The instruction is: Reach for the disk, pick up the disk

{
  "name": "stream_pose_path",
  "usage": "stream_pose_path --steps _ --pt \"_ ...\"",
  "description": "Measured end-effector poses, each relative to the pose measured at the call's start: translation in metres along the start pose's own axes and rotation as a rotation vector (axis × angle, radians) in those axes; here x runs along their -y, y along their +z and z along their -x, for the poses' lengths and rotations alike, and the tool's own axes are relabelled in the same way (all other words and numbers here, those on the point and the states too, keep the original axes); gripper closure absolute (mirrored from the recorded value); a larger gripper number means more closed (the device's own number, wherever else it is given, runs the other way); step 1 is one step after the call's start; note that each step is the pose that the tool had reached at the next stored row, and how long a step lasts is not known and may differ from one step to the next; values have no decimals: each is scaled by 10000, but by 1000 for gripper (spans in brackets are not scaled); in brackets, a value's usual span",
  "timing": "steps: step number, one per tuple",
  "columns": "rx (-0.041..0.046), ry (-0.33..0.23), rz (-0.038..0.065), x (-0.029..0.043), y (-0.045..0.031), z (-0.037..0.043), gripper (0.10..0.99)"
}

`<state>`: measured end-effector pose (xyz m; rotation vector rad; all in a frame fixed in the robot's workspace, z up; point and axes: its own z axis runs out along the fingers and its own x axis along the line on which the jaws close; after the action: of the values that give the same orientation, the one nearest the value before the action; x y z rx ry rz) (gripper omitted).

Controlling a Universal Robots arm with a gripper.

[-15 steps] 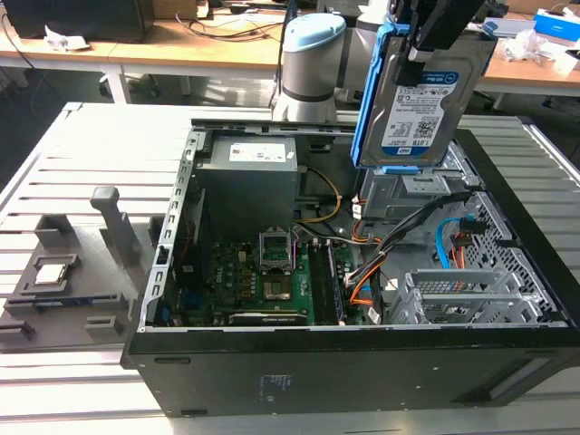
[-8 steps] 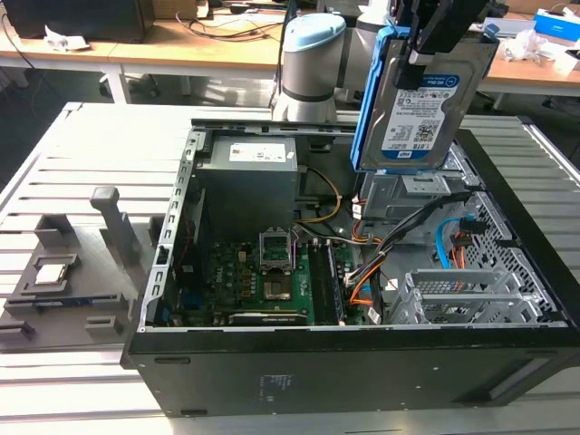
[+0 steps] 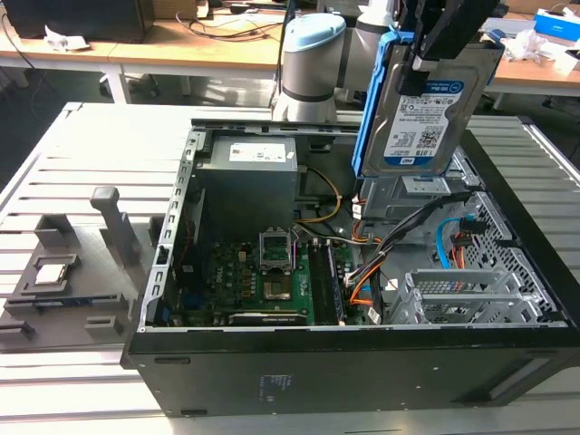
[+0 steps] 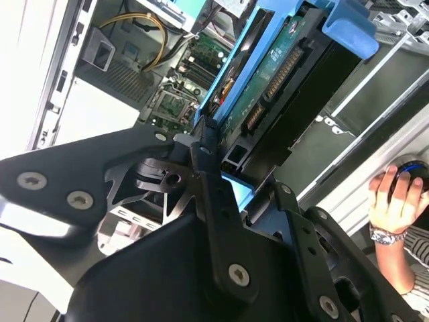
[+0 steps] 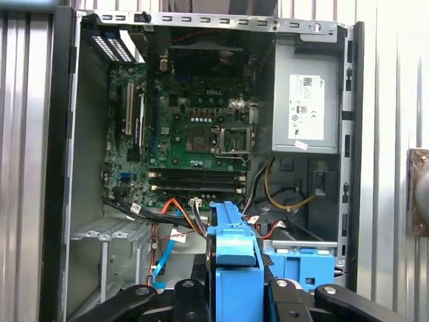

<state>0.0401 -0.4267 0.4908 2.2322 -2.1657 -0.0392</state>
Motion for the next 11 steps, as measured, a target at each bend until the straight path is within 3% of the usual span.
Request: stream_pose_path --steps 2,7,11 --pt "-1 0 0 -4 1 -39 722" --pt "-1 0 1 -31 5 -225 722" --pt "-1 0 0 -99 12 -417 722"
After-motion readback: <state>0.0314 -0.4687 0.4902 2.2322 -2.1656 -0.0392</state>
